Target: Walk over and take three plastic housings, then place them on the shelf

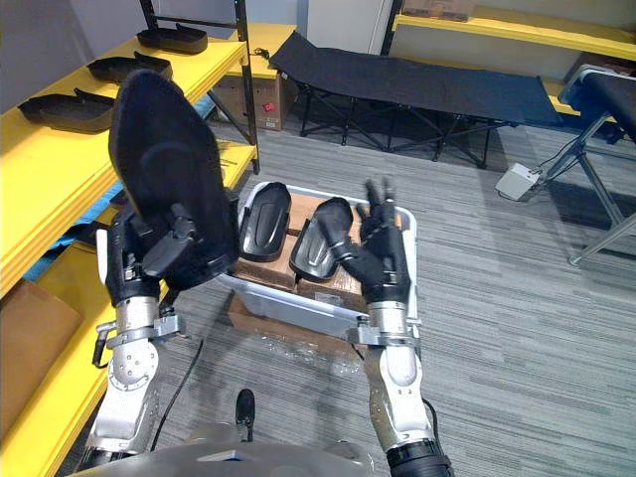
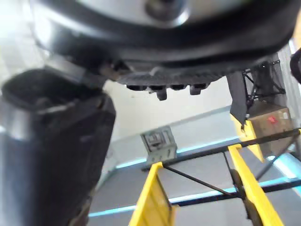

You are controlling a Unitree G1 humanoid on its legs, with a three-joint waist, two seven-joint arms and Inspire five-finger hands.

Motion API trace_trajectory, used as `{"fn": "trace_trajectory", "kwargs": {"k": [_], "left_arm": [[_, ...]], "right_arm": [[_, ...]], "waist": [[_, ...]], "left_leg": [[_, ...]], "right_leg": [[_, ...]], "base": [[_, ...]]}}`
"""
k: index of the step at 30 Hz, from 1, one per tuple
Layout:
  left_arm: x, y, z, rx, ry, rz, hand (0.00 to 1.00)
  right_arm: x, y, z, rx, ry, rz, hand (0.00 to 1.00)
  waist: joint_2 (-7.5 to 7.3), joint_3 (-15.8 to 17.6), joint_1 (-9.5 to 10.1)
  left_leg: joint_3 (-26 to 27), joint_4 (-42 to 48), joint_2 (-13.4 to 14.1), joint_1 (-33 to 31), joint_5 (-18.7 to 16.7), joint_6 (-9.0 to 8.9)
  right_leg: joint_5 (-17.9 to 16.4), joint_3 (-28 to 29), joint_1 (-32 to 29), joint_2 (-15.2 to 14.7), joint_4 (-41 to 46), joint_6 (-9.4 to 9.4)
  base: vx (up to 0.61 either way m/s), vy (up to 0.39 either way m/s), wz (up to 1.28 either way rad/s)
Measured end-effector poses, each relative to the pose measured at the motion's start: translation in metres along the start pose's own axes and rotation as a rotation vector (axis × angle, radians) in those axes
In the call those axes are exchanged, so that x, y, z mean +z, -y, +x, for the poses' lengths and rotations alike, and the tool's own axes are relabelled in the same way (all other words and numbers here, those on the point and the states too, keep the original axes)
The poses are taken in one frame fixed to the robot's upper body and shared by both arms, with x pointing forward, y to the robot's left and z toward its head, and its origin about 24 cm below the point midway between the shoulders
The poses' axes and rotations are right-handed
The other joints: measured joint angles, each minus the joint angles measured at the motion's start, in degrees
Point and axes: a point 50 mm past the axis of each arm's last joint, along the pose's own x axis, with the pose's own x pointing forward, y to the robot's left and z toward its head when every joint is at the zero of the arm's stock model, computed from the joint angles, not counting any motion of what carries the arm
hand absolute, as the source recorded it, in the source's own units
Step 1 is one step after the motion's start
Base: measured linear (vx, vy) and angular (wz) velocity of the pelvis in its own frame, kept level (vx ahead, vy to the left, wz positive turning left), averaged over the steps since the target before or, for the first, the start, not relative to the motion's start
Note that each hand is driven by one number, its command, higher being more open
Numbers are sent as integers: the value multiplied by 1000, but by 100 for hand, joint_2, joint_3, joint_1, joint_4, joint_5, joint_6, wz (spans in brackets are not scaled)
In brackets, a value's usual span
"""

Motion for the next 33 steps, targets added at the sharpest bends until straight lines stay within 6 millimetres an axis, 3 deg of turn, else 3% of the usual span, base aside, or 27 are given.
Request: {"fn": "trace_trajectory", "kwargs": {"k": [4,7,9,14,19,25,26,28,29,31,33], "left_arm": [[-3,-9,-5,62,-5,59,0],[-6,-12,-6,61,-48,-33,0],[-8,-14,-12,62,-91,-176,0],[-7,-20,-22,75,-133,-286,0],[4,-43,-24,175,-83,-256,0],[11,-79,-34,361,-56,-246,0],[10,-83,-38,379,-70,-255,0],[8,-87,-43,368,-90,-260,0],[7,-86,-45,328,-96,-275,0],[6,-87,-49,284,-106,-298,0],[5,-92,-55,282,-120,-307,0]], "right_arm": [[9,15,-11,-53,30,71,100],[4,28,-29,-131,-45,42,100],[-6,39,-48,-210,-154,26,100],[-34,61,-78,-348,-397,-38,100],[-45,62,-84,-363,-486,-47,100],[-54,42,-66,-210,-510,-118,100],[-55,38,-64,-186,-511,-132,100],[-55,37,-62,-172,-509,-169,100],[-53,41,-62,-200,-507,-183,100],[-50,49,-62,-242,-499,-210,100],[-50,54,-61,-261,-495,-223,100]], "waist": [[9,-9,-68],[30,-21,-166],[58,-40,-233],[138,-88,-297],[238,-138,-243],[299,-157,125],[306,-157,180],[296,-148,181],[296,-136,173],[336,-82,239],[233,-18,295]], "left_leg": [[119,0,27,-28,-22,-5],[188,0,34,-38,-21,-33],[273,1,47,-40,-44,-52],[326,3,74,-12,-59,-72],[74,2,78,-21,-63,-113],[-700,2,40,-309,95,-241],[-654,1,14,-387,52,-185],[-6,38,96,-541,-168,4],[517,238,173,-703,-318,215],[1148,435,305,-793,-359,224],[1532,630,323,-899,-481,129]], "right_leg": [[19,120,-83,12,-37,-5],[29,203,-108,10,-42,-10],[36,262,-162,8,-38,-7],[47,316,-170,27,-37,11],[20,72,-63,68,-50,-23],[-66,-815,233,236,-118,-79],[-88,-1029,320,263,-115,-77],[-115,-1751,547,299,-121,-52],[-118,-2180,668,311,-121,-47],[-246,-2563,896,316,-89,1],[-520,-2630,959,161,-70,-17]], "base": [[15,-20,-17],[42,-20,-12],[39,-27,-18],[29,-26,-8],[-4,-29,20],[-32,-66,74],[-45,-39,120],[-64,-41,187],[-60,-26,184],[-43,4,168],[-35,52,98]]}}
